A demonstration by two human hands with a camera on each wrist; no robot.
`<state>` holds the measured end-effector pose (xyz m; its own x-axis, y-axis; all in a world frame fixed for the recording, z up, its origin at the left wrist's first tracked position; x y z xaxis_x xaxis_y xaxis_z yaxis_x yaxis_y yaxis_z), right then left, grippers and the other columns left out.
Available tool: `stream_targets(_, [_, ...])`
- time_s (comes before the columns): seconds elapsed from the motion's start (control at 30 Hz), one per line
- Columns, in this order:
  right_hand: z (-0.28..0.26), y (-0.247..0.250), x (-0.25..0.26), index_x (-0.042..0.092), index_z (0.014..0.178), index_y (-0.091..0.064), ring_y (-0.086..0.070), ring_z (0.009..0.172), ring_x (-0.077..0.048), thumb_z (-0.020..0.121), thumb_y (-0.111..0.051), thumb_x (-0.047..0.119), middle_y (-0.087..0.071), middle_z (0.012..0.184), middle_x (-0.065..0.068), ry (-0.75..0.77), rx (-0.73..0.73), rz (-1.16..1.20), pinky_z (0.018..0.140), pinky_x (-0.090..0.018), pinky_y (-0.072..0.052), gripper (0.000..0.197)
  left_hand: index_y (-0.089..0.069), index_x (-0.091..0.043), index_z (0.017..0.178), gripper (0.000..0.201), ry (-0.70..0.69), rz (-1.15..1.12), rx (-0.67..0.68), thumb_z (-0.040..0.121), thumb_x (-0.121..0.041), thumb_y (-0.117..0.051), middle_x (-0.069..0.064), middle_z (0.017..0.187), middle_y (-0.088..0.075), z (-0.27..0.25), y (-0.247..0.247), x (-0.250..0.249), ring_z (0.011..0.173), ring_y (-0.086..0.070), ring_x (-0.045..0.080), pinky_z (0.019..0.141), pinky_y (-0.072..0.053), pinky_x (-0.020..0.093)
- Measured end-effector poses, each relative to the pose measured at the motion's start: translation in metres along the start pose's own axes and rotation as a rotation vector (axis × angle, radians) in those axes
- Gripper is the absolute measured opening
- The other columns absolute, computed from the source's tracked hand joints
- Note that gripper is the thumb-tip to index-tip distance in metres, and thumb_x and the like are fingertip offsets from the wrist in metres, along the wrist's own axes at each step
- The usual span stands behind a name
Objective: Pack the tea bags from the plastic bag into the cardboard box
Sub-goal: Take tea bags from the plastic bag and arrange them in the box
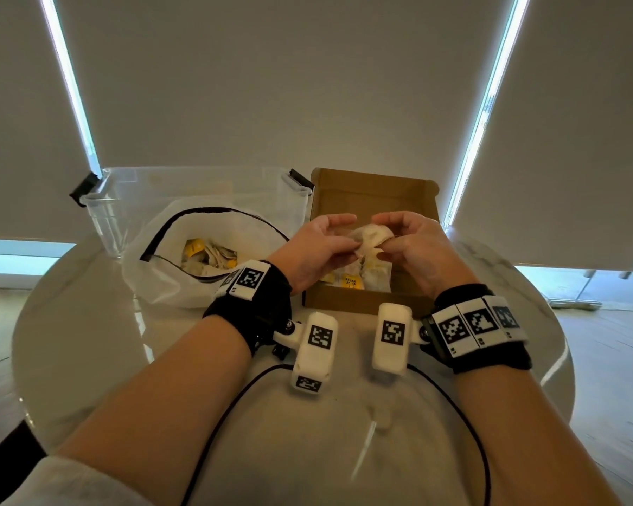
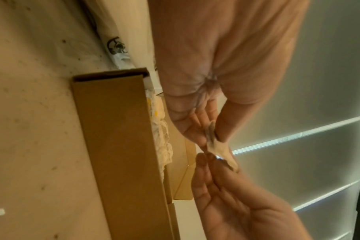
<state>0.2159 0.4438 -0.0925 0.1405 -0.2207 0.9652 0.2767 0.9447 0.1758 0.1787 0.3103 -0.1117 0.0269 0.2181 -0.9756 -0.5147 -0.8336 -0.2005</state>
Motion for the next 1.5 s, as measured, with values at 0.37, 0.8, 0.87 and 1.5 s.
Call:
stream_targets(0.37, [-0.007,-0.009,-0.025,0.004,0.106,-0.062,-0.048,0.06,-0.01,0.084,-0.068,0.013,-0.06,0.077,-0.005,-0.316,-0.003,0.142,0.05,-0.022,-0.04,0.024,-0.05,-0.014,0.117,0.042,-0.166,0.393,0.012,0.081,-0.005,-0.069,0.003,0.106,-0.063,-0.006,-0.006,-0.006,0.096,-0.063,0.013,0.078,-0.055,0.02])
stream_targets(0.8, [-0.004,0.019,-0.026,0.008,0.08,-0.063,-0.049,0.056,-0.011,0.085,-0.068,0.023,-0.056,0.064,-0.003,-0.236,0.054,-0.65,0.052,-0.021,-0.039,0.016,-0.05,-0.021,0.124,0.049,-0.043,1.309,0.229,0.08,-0.023,-0.072,-0.004,0.115,-0.055,0.029,-0.041,0.015,0.101,-0.052,0.013,0.085,-0.048,0.027])
stream_targets(0.87, [-0.002,0.011,-0.027,0.009,0.073,-0.063,-0.051,0.057,-0.012,0.085,-0.068,0.02,-0.057,0.064,-0.004,-0.195,0.12,-0.665,0.056,-0.022,-0.041,0.017,-0.052,-0.02,0.124,0.049,-0.034,1.368,0.257,0.08,-0.026,-0.072,0.0,0.118,-0.057,0.035,-0.047,0.016,0.102,-0.054,0.016,0.086,-0.049,0.032])
stream_targets(1.5, [0.011,0.002,-0.046,0.016,0.082,-0.062,-0.058,0.085,-0.017,0.076,-0.075,0.016,-0.063,0.086,-0.002,-0.283,0.178,-0.692,0.068,-0.027,-0.044,0.014,-0.049,-0.018,0.128,0.043,-0.079,1.245,0.154,0.088,-0.006,-0.06,0.0,0.116,-0.055,0.035,-0.034,0.0,0.101,-0.056,0.016,0.073,-0.052,0.021])
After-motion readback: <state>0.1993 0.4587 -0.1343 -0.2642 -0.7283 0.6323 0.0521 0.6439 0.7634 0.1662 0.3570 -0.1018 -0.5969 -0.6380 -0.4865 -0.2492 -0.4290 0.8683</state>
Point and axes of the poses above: each hand's wrist, its own z-axis towards the middle knuckle, its own y-axis out of the back of the hand, x = y × z, the point moved 8 cm from there along z, towards the middle knuckle
